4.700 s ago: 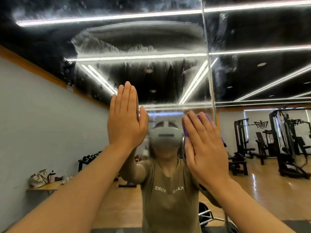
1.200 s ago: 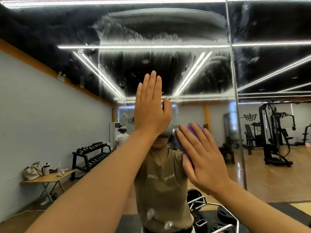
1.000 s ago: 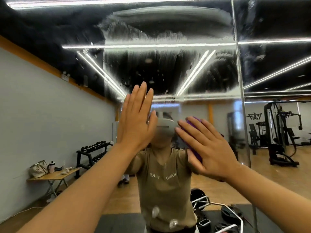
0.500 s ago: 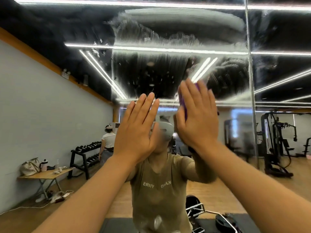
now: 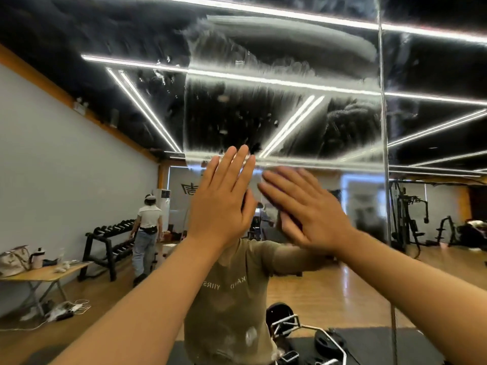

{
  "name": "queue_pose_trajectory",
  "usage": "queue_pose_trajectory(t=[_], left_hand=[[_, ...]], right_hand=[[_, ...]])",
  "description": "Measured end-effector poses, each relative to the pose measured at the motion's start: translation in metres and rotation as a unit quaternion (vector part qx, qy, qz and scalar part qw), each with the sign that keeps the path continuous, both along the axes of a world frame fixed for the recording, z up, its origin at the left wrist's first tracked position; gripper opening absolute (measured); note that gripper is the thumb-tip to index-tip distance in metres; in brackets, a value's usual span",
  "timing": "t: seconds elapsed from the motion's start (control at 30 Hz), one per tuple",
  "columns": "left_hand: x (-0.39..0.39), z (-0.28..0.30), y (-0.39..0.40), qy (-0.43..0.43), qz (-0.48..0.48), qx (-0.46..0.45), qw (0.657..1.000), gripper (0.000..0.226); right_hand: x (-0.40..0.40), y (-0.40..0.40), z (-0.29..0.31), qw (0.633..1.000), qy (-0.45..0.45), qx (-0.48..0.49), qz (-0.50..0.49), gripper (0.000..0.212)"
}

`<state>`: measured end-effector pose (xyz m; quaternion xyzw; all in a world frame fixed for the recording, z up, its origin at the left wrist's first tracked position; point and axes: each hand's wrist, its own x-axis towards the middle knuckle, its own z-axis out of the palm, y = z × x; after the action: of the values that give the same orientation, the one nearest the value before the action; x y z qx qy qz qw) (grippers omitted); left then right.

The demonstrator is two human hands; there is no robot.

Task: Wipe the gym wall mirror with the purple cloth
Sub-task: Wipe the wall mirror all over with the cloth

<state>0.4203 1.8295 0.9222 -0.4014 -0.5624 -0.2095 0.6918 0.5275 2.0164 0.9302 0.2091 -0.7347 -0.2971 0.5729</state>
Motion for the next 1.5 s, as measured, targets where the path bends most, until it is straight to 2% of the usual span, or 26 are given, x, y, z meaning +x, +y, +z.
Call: queue_pose_trajectory(t=[0.2,0.37,0.6,0.8,1.13,1.5], left_hand=[[0.001,-0.001,0.002,-0.005,-0.004,0.011,1.000,0.058],[-0.001,-0.003,0.002,-0.011,-0.014,0.015,1.000,0.059],[-0.003,-0.003,0.002,-0.016,-0.030,0.014,0.999,0.059],[0.000,-0.003,0.001,-0.021,-0.034,0.018,0.999,0.058],[0.004,-0.008,0.001,-0.053,-0.039,0.038,0.997,0.060],[0.003,-0.008,0.000,-0.035,-0.033,0.046,0.998,0.057]], right_hand=[[-0.011,-0.028,0.094,0.972,0.097,-0.214,0.014,0.064],[-0.027,-0.049,0.079,0.932,0.165,-0.322,0.029,0.064],[-0.023,-0.040,0.036,0.962,0.116,-0.245,0.033,0.062],[-0.022,-0.040,0.033,0.944,0.099,-0.291,0.122,0.057],[-0.023,-0.038,0.026,0.942,0.142,-0.268,0.140,0.053],[-0.029,-0.036,0.026,0.941,0.158,-0.257,0.153,0.050]])
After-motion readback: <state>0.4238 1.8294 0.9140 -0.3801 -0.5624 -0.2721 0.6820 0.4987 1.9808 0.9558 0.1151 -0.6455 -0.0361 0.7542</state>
